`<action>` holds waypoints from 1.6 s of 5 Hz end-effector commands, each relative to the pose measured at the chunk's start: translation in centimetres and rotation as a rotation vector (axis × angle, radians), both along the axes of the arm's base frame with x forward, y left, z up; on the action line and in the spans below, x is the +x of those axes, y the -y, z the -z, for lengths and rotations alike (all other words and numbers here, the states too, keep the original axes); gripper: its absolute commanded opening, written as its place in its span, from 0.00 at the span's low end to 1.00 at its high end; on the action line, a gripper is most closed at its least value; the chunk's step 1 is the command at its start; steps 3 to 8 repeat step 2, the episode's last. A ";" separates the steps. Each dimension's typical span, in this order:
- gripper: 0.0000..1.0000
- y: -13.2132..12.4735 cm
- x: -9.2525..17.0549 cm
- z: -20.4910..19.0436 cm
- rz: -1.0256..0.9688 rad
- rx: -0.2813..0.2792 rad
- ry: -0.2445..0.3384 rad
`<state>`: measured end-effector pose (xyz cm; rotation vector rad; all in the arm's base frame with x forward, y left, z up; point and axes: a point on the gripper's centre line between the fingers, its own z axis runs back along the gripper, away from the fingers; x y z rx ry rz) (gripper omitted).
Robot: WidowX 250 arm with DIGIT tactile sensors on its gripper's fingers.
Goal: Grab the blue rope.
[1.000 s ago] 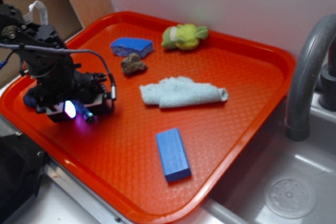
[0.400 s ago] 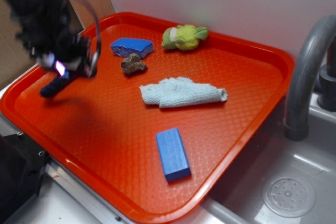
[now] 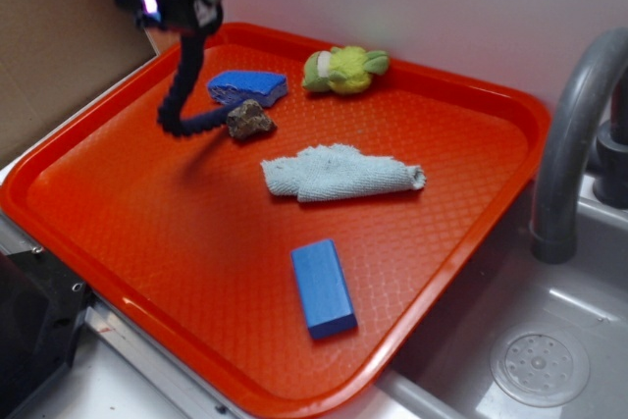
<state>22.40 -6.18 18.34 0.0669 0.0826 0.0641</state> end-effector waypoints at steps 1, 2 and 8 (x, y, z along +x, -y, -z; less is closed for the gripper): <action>0.00 0.9 0.6 -8.6 0.083 -0.118 0.119; 0.00 0.1 0.4 -9.4 0.066 -0.116 0.151; 0.00 0.1 0.4 -9.4 0.066 -0.116 0.151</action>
